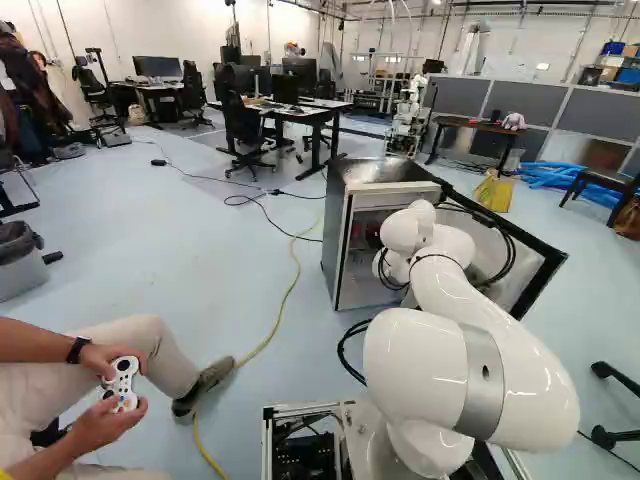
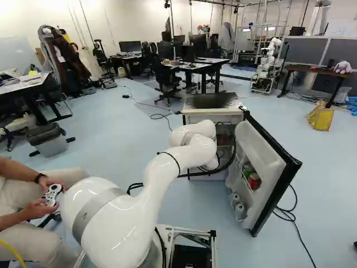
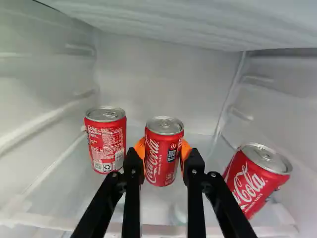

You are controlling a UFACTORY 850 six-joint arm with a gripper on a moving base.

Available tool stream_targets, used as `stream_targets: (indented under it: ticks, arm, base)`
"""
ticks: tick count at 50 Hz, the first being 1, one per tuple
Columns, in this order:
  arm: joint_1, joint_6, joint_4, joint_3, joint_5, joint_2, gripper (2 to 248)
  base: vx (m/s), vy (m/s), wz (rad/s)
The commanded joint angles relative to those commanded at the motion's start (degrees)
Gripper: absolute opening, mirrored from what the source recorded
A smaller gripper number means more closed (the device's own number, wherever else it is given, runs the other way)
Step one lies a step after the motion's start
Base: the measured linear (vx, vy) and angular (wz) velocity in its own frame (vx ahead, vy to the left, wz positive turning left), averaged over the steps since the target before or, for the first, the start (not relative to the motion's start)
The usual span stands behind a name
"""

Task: Grab a drink from the fridge

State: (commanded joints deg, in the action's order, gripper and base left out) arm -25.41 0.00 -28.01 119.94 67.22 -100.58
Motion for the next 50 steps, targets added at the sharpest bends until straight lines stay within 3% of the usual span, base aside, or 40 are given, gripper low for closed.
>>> stream_targets:
  ticks: [26,50]
  arm:
    - [-0.5,0.0,0.0,-7.0,0.0,4.0,90]
    - [-1.5,0.0,0.0,-20.4,0.0,13.4,90]
  base:
    - [0.000,0.000,0.000]
    - [0.000,0.000,0.000]
